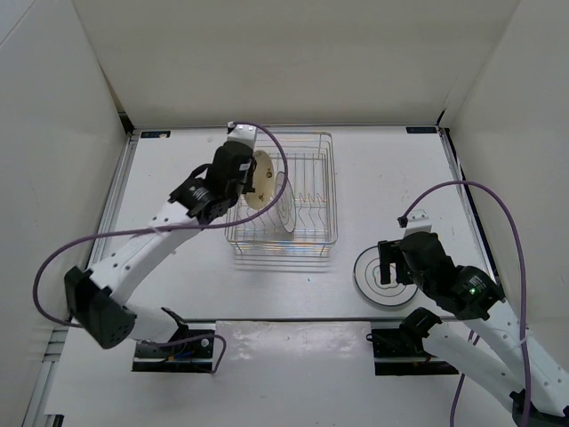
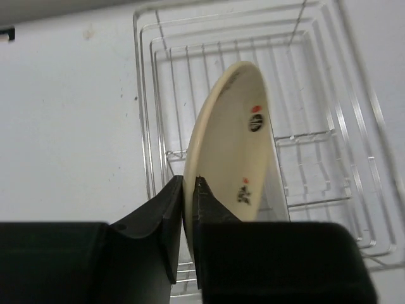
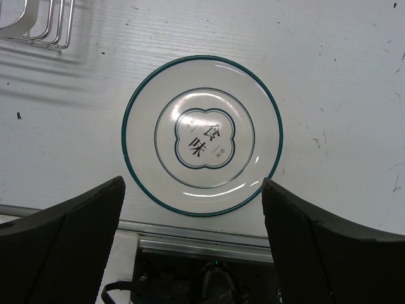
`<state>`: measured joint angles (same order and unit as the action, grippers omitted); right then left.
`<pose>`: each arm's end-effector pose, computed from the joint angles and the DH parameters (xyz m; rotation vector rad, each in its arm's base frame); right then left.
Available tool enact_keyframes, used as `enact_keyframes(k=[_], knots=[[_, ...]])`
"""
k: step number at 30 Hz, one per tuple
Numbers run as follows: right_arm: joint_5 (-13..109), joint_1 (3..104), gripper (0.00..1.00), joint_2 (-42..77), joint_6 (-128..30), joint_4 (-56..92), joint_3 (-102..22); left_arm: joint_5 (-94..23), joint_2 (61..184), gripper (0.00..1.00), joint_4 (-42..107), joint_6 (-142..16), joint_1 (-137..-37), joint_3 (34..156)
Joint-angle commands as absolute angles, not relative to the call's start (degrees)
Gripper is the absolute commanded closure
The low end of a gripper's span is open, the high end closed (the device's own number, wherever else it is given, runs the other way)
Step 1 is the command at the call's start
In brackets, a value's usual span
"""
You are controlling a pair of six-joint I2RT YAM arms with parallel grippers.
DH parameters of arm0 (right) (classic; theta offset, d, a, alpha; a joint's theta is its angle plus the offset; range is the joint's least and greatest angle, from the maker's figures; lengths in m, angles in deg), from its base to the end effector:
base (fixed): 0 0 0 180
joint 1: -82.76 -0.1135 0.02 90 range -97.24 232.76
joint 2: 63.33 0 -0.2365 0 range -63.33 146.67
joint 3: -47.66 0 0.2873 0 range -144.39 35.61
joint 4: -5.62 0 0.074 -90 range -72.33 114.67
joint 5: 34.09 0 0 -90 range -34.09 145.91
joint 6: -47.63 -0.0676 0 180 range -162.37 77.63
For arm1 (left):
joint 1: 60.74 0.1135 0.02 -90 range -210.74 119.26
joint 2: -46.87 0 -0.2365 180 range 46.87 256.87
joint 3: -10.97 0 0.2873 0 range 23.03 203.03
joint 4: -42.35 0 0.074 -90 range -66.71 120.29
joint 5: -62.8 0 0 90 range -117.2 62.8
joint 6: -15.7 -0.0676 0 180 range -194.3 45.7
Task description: Unload the plates from the dish rack
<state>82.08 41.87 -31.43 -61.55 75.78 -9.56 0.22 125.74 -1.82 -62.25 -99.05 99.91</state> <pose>0.1514 0.0916 0.2664 -0.2097 2.2463 0.0156 0.3082 -0.2038 0.3207 0.2097 2.0812 -0.0103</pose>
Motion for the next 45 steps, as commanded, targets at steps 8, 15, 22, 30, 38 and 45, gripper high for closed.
enact_keyframes(k=[8,15,22,30,38,45], knots=[[82.37,42.06,0.1,-31.6,-61.44,74.36,-9.22,-8.46,100.67,1.0,-5.55,-52.87,-100.47,90.01],[82.01,42.06,0.1,-31.95,-61.27,74.27,-9.13,-14.35,84.23,1.0,-12.33,-45.22,-100.65,76.21],[81.92,41.89,0.1,-31.69,-61.09,74.19,-9.22,-25.79,78.52,1.0,-11.01,-35.81,-100.56,57.34],[81.92,41.98,0.1,-31.6,-61.18,74.01,-9.3,-29.57,76.82,1.0,0.41,-27.46,-100.56,40.71],[82.01,41.98,0.1,-31.25,-61.0,74.01,-9.22,-29.66,85.53,0.75,10.61,-26.05,-100.73,36.47],[81.93,41.89,0.1,-31.25,-61.18,74.01,-9.22,-27.46,89.85,0.0,3.94,-25.26,-100.56,39.46]])
